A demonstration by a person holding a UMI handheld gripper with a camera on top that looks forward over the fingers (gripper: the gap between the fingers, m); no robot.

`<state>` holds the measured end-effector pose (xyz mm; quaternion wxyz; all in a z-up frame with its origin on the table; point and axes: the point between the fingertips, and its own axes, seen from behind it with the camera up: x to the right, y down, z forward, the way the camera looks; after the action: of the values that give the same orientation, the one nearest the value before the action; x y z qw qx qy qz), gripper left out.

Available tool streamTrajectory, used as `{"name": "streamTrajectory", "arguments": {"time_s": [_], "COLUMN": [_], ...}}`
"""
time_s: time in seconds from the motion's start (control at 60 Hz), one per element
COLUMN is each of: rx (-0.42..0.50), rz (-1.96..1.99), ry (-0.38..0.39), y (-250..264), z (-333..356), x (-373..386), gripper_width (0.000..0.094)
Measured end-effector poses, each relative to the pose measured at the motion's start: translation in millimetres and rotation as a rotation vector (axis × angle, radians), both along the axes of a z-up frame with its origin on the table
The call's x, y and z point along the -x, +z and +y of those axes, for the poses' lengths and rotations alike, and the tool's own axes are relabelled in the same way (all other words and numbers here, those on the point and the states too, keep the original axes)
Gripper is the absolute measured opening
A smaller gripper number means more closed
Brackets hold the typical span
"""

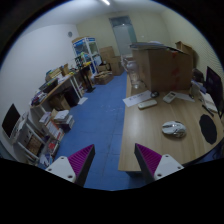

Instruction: Arrange mouse

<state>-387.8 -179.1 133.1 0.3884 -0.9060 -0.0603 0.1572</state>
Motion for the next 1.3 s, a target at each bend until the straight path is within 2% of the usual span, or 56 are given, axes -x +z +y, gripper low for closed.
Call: {"name": "streamTrajectory", "arguments": {"time_s": [0.283, 0.583, 0.7, 1.0, 1.133, 1.267, 1.283, 1.3], "rx": [0.016, 0.006, -0.006, -0.051, -0.055, -0.042, -0.031, -0.053], "rz": [-0.067, -0.245, -0.257, -0.227, -0.197, -0.207, -0.221, -0.214], "ry": [-0.051, 0.009, -0.001, 0.106, 0.073, -0.017, -0.023, -0.035], "y": [-24, -83, -107, -133, -137, -148, -151, -148], "z": [8, 58, 90, 150, 171, 199, 200, 207], "x": [-76, -210, -249, -249, -243, -246, -248, -247], "gripper_width": [0.0838, 0.0840, 0.0841, 0.0834, 0.0854, 0.0848, 0.0870, 0.0866]}}
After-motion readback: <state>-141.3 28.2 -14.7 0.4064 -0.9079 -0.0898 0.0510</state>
